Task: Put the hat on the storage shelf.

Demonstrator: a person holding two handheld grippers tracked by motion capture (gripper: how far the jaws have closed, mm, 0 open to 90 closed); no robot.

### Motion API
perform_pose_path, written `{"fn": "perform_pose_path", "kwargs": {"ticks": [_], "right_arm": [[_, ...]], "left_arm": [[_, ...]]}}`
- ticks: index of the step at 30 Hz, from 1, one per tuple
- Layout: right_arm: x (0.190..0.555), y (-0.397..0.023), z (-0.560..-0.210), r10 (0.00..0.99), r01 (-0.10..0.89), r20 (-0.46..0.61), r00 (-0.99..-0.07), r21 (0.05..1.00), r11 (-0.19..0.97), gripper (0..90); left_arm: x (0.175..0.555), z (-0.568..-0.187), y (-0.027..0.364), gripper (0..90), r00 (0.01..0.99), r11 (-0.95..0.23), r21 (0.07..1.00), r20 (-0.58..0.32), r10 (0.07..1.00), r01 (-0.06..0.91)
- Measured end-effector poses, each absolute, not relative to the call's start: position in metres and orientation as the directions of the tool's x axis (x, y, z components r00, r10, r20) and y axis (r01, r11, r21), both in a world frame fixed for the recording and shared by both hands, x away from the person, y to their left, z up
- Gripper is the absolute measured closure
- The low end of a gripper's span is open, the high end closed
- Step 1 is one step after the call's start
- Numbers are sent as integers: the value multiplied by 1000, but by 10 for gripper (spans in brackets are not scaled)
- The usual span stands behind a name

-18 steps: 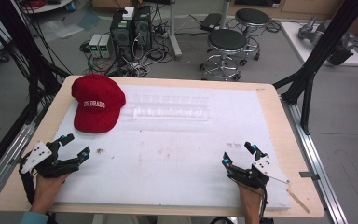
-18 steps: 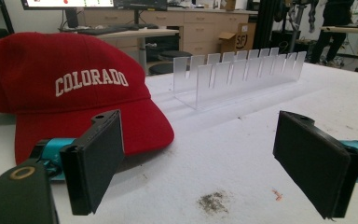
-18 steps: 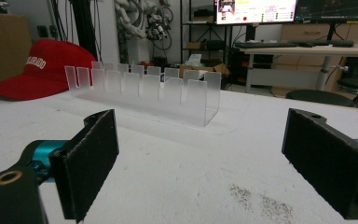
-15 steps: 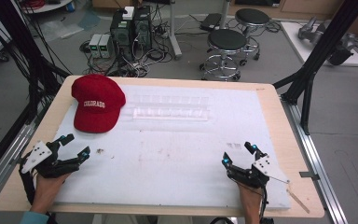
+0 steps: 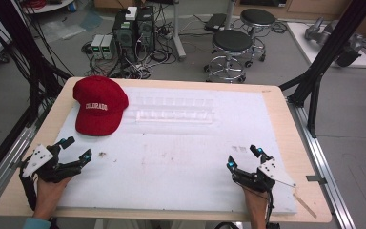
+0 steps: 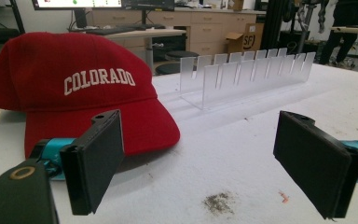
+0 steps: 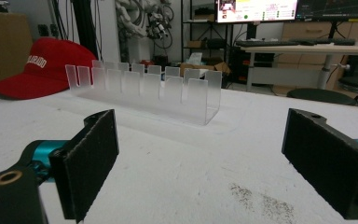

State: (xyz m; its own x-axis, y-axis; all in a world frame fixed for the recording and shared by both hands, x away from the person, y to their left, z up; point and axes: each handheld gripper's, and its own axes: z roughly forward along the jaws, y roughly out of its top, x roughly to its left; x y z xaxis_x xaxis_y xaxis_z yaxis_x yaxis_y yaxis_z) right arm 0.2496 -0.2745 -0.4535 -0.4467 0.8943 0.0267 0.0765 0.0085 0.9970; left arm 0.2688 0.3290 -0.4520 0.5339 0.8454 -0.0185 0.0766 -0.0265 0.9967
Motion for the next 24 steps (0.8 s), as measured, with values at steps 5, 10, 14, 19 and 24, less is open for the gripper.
{"fn": "perform_pose_path", "kwargs": {"ticks": [5,10,14,19,24], "right_arm": [[250,-275,-453,895,75,25,-446,997,9,98],[251,-274,-453,894,80,23,-447,997,15,98],[251,-274,-453,894,85,29,-446,996,10,98],[251,-274,-453,893,79,17,-450,997,21,98],[251,-273,-453,894,81,15,-448,996,24,98]], "left_arm": [[268,-452,328,164,533,-39,997,-6,846,73],[268,-452,328,165,536,-46,996,0,844,73],[268,-452,328,166,543,-46,997,2,840,68],[270,-451,330,175,543,-34,995,-20,840,90],[277,-437,335,175,551,-40,992,-32,834,118]]}}
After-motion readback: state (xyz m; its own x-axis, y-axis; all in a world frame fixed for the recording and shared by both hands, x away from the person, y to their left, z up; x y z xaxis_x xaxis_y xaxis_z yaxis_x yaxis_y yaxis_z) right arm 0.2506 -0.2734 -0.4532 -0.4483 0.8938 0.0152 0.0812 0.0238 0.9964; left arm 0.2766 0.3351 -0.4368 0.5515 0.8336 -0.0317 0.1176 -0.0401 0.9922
